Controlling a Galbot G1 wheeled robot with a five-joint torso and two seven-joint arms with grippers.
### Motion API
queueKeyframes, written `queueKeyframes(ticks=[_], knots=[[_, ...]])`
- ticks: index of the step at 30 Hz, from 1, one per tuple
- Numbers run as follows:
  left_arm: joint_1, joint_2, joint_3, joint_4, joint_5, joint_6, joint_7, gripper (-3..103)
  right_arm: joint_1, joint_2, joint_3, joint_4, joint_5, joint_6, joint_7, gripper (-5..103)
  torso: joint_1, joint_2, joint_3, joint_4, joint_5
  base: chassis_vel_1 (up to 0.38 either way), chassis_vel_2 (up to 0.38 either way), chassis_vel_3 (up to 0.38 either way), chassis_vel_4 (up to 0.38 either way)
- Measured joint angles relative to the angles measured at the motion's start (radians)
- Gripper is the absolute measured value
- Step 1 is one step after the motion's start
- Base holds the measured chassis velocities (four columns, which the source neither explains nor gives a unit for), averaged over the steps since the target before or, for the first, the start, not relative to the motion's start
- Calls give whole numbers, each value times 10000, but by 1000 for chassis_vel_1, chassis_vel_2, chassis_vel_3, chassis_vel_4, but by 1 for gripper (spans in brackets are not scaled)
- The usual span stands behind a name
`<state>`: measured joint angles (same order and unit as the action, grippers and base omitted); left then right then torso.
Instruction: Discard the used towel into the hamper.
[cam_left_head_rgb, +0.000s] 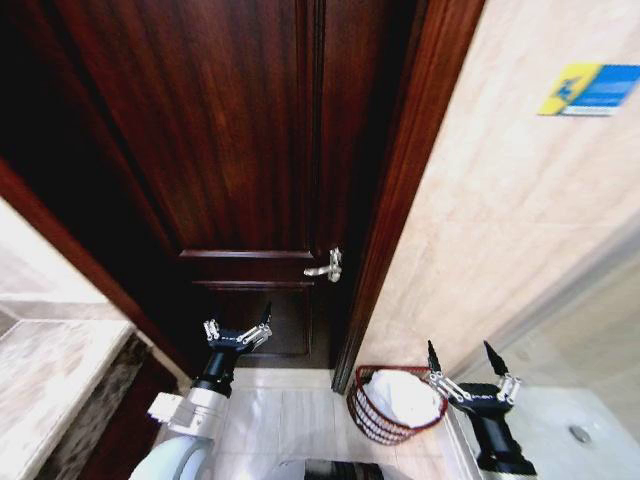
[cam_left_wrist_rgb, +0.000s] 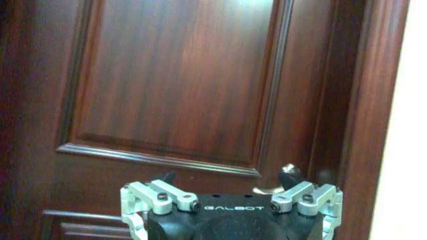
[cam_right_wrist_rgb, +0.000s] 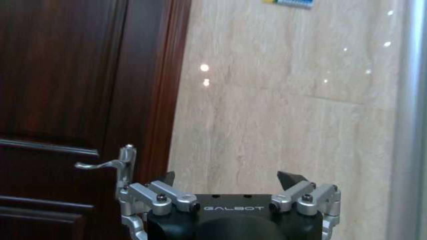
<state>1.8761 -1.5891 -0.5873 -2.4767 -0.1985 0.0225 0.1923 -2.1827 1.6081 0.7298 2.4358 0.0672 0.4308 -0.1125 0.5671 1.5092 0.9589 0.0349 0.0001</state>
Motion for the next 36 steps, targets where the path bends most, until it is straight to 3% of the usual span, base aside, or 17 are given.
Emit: queueKeyframes(ticks=[16,36], knots=[[-6,0,0,0,0,0,0,100,3,0,-1,-1,0,0,0,100,22,-16,10,1,-2,-32,-4,24,15],[-3,-1,2,-1,0,0,0,100,1,-1,0,-4,0,0,1,100,14,-10,7,-1,-1,-106,-119,108,105]])
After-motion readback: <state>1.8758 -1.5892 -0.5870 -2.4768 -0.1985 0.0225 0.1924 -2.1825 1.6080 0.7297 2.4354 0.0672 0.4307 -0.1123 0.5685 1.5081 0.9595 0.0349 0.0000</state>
